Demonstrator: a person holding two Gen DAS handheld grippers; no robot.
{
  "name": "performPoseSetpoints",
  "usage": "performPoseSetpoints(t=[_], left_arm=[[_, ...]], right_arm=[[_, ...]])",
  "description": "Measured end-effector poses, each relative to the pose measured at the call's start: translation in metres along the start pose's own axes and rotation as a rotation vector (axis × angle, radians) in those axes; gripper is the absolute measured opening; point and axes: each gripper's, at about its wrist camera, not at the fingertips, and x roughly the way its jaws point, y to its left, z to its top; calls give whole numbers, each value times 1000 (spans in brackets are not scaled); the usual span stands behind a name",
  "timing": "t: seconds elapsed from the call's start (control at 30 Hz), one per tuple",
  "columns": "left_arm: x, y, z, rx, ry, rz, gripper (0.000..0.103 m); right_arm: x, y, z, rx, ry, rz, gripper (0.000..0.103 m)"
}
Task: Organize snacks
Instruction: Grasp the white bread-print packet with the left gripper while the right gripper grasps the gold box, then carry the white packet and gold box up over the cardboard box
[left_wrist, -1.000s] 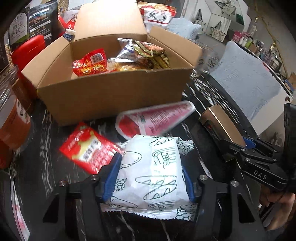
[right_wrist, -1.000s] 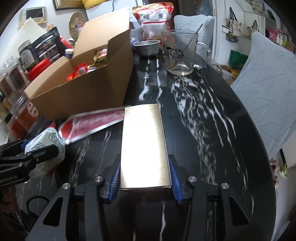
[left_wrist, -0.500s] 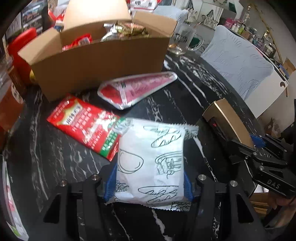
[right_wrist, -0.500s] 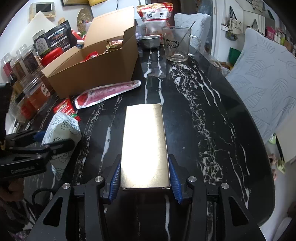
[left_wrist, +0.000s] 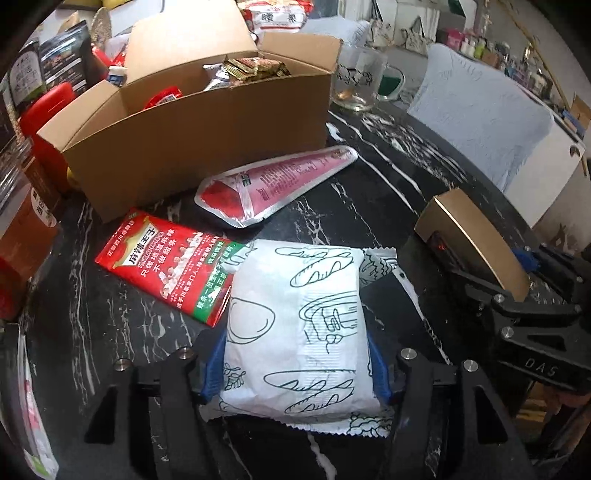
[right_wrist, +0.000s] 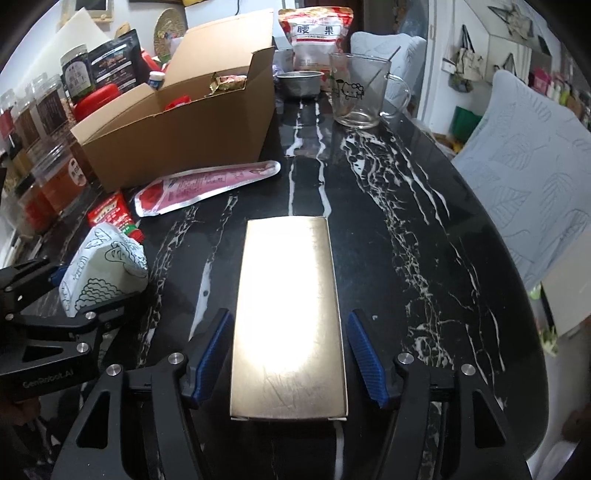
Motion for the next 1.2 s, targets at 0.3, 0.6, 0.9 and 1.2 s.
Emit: performPoseSetpoints(t=[0.3,0.6,0.9,1.2], left_arm=[[-5,5,-1,-45,-22,-52,55],[-20,6,-3,-69,-35,-115,54],[-39,23,-3,-110,-57,-122,54],[-69,38,4,-133,-133,-91,54]], right_arm=[[-3,-1,-2,13,-31,26,43],[-12,10,-5,72,-33,208,43],[-21,31,-3,36,-49,278,43],[-33,54,17,-36,-100,323,43]])
